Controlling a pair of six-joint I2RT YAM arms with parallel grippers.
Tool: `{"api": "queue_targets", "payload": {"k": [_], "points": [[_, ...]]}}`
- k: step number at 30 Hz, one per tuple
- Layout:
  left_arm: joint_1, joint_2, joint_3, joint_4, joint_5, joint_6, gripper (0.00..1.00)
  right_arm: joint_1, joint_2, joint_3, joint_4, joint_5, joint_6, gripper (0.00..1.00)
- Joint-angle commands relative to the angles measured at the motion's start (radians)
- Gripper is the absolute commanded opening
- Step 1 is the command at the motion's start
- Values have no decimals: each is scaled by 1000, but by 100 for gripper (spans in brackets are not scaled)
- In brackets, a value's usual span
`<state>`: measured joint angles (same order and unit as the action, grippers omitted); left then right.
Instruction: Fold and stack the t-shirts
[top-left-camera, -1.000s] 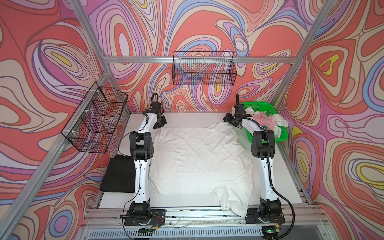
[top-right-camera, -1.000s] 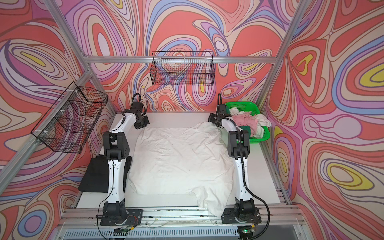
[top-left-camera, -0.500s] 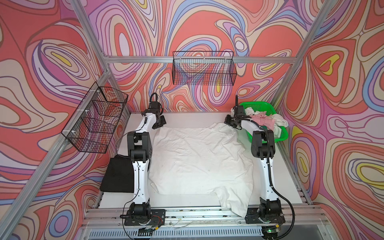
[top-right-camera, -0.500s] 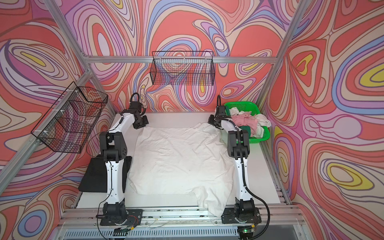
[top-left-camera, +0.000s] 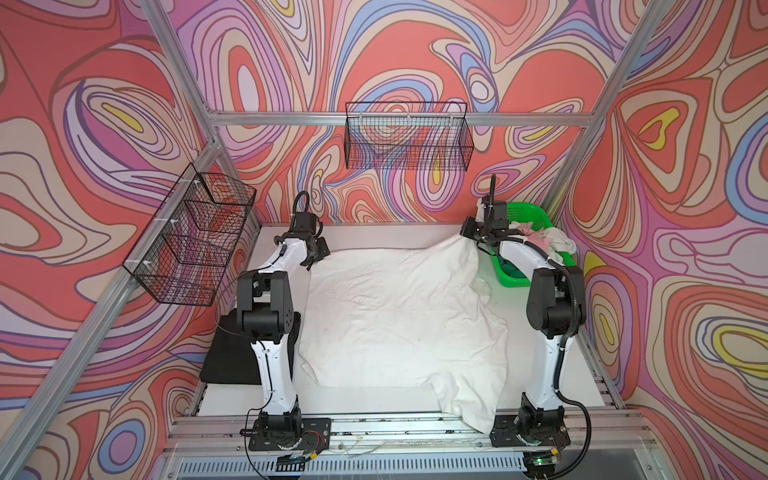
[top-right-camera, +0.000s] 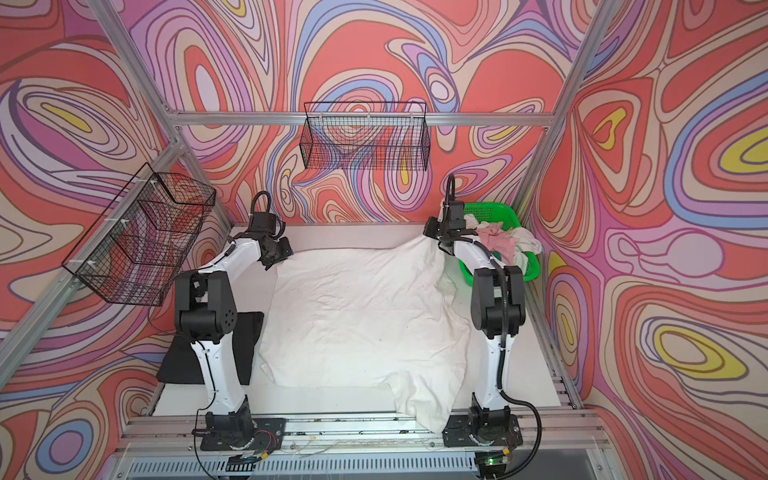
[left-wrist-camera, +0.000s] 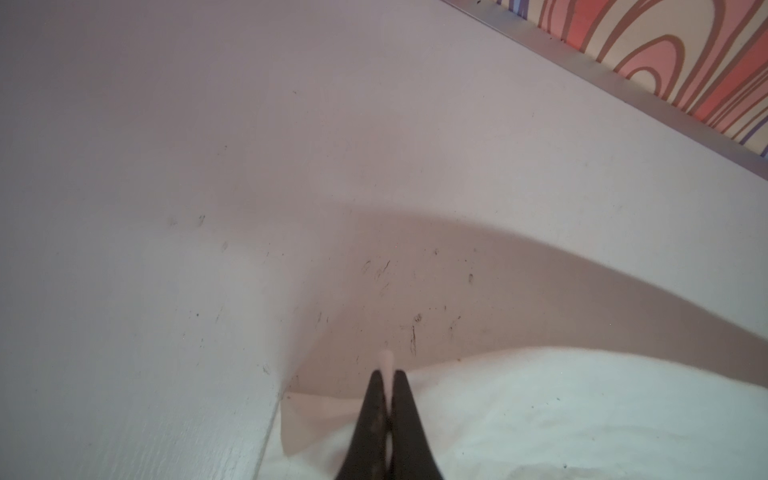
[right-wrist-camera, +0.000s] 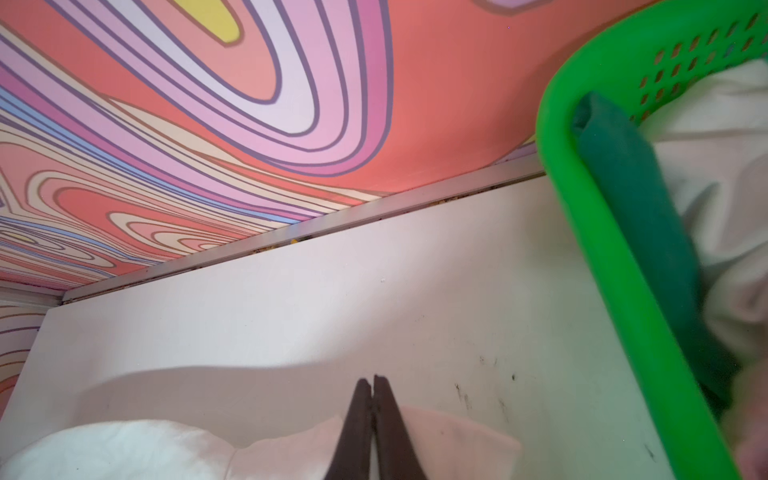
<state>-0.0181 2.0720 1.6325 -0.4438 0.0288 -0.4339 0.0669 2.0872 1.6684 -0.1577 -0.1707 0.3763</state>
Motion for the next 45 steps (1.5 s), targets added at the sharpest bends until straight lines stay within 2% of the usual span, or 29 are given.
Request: {"api": "queue_targets", "payload": {"k": [1, 10, 18, 36, 43, 44, 45], "points": [[1, -76, -73, 83, -9, -35, 0, 0, -67, -109, 59, 29, -11, 0], [16, -231, -294, 174, -21, -117, 0, 2, -295, -412, 168, 33, 83, 0], [25, -323, -500, 271, -9, -229, 0, 2, -418, -583, 168, 41, 120, 0], [26, -420, -759, 400, 19, -405, 0, 13, -637, -980, 163, 86, 209, 0], [26, -458, -795, 401, 7, -443, 0, 31, -669, -1051, 154, 111, 213, 0], [26, -468, -805, 401, 1, -451, 3, 33, -675, -1059, 149, 117, 212, 0], [26, -477, -815, 402, -4, -459, 11, 35, -685, -1068, 139, 126, 214, 2]]}}
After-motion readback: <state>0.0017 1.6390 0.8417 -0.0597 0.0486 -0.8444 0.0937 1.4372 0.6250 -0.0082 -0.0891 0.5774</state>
